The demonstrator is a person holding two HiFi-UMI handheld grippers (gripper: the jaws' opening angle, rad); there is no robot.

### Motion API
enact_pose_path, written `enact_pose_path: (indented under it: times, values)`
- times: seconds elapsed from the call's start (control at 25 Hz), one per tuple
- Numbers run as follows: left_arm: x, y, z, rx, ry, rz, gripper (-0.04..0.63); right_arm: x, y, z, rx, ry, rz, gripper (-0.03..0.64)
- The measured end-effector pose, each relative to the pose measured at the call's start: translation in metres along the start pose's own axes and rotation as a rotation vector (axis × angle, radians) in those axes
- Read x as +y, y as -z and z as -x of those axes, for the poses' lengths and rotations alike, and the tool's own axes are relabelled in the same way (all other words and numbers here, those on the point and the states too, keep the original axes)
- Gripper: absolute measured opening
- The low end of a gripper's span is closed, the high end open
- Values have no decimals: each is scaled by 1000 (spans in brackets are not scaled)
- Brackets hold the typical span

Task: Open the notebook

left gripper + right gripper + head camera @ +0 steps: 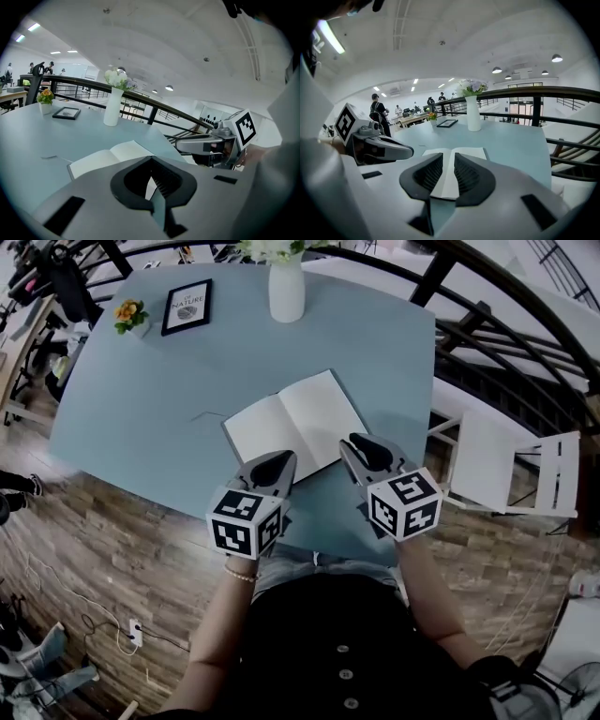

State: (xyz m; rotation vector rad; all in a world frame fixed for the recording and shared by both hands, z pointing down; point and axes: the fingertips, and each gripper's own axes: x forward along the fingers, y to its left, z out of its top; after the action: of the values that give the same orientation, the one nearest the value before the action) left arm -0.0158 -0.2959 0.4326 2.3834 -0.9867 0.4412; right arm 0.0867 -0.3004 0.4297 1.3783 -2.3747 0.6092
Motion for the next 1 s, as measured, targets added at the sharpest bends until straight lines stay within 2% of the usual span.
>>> enact_pose_path:
  times: [0.48,0.84,1.0]
  values:
    - [-13,-4,34,-64,-71,-6,17,39,-18,18,-67,-121,38,57]
    - [-24,2,50,-90,-94,2,17,69,-25,31,-109,-197,60,6]
    - [-30,6,53,-95,-93,7,17,77,-26,35,-115,-240,66,6]
